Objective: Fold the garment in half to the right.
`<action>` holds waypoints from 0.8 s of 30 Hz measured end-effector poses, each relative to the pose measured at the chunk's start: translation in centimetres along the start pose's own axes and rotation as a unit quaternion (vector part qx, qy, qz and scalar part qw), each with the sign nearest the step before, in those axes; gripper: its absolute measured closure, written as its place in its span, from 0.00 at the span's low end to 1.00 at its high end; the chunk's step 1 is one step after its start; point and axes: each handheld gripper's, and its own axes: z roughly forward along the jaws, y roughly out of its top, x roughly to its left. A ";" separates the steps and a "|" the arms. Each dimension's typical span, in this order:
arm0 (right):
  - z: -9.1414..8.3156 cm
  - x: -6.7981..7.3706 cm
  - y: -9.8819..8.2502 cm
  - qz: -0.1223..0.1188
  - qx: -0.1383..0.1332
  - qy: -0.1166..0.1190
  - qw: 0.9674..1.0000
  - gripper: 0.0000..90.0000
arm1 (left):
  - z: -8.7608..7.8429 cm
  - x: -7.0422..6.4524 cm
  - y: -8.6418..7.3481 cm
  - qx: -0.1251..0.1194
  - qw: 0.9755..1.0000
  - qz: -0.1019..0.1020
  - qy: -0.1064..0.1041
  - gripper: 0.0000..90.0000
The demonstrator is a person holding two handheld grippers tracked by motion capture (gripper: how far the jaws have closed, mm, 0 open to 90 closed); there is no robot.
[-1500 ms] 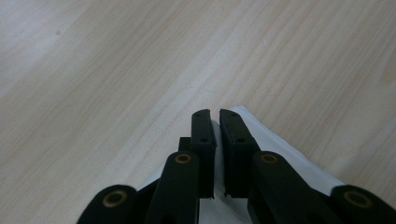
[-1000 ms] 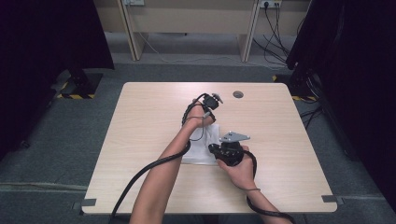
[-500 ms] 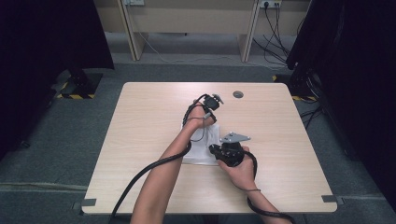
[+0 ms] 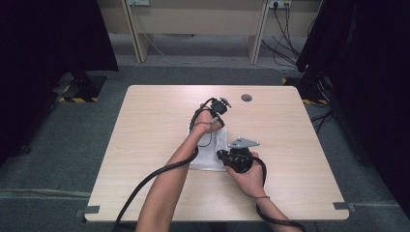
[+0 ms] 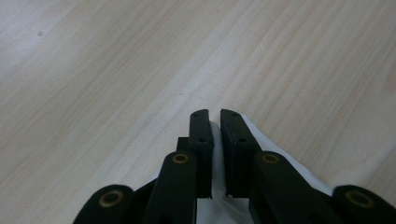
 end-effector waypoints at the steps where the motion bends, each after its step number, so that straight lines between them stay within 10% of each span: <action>1: 0.0 0.0 0.0 -0.001 0.000 -0.001 1.000 0.88 | 0.0 0.0 0.0 0.000 1.000 -0.001 0.000 0.92; 24: 0.0 -0.3 -0.5 0.006 0.000 -0.004 1.000 0.87 | 0.7 -0.2 0.0 -0.006 1.000 -0.003 0.002 0.90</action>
